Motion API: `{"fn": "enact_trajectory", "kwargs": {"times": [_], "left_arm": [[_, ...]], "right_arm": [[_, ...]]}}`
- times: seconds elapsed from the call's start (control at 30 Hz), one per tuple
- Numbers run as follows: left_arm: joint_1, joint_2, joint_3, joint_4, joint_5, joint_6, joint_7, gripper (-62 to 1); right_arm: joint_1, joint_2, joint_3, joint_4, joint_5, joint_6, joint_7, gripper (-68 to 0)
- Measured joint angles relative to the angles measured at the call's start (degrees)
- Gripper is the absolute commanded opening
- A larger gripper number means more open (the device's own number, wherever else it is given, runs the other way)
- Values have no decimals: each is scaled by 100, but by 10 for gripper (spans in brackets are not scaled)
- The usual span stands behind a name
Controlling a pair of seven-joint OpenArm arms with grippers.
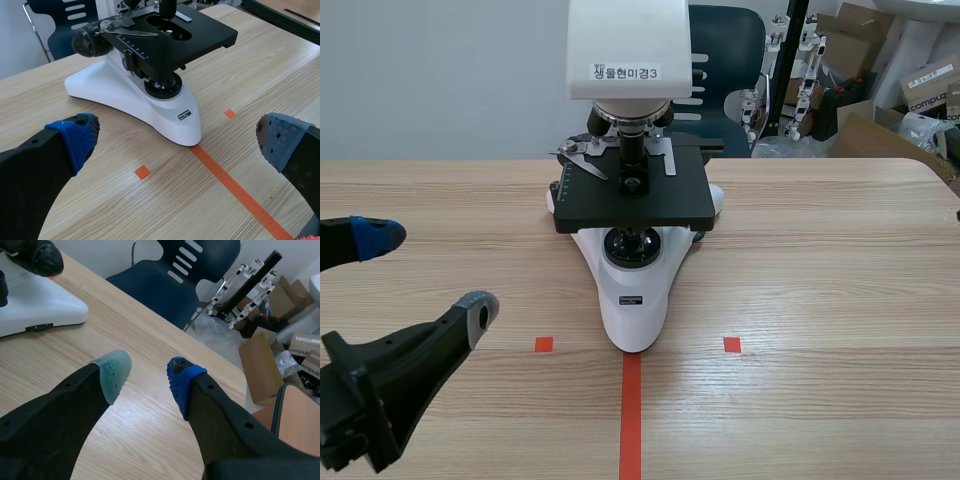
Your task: Point at the coarse focus knob
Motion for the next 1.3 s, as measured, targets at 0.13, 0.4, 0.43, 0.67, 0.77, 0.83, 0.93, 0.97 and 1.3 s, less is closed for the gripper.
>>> {"fn": "enact_trajectory", "kwargs": {"times": [0.13, 0.4, 0.43, 0.67, 0.77, 0.83, 0.93, 0.97, 1.3], "left_arm": [[0, 0, 0, 0, 0, 0, 0, 14], [0, 0, 0, 0, 0, 0, 0, 14], [0, 0, 0, 0, 2, 0, 0, 14], [0, 0, 0, 0, 0, 0, 0, 14], [0, 0, 0, 0, 0, 0, 0, 14], [0, 0, 0, 0, 0, 0, 0, 14], [0, 0, 0, 0, 0, -2, 0, 14], [0, 0, 0, 0, 0, -2, 0, 14], [0, 0, 0, 0, 0, 0, -2, 14]], "right_arm": [[708, -2, 0, -404, -2, 614, -79, -474], [2262, -66, -826, -1484, -321, 1152, -85, -526], [2413, -103, -944, -1609, -385, 1154, -96, -526], [3399, -503, -1786, -2135, -1029, 1318, -109, -583], [3698, -704, -2079, -2188, -1200, 1316, -101, -636], [3858, -839, -2221, -2203, -1338, 1338, -101, -657], [4030, -1045, -2391, -2212, -1532, 1357, -94, -668], [4074, -1108, -2452, -2214, -1628, 1357, -94, -668], [4592, -1641, -3119, -2310, -2068, 1803, -33, -667]]}}
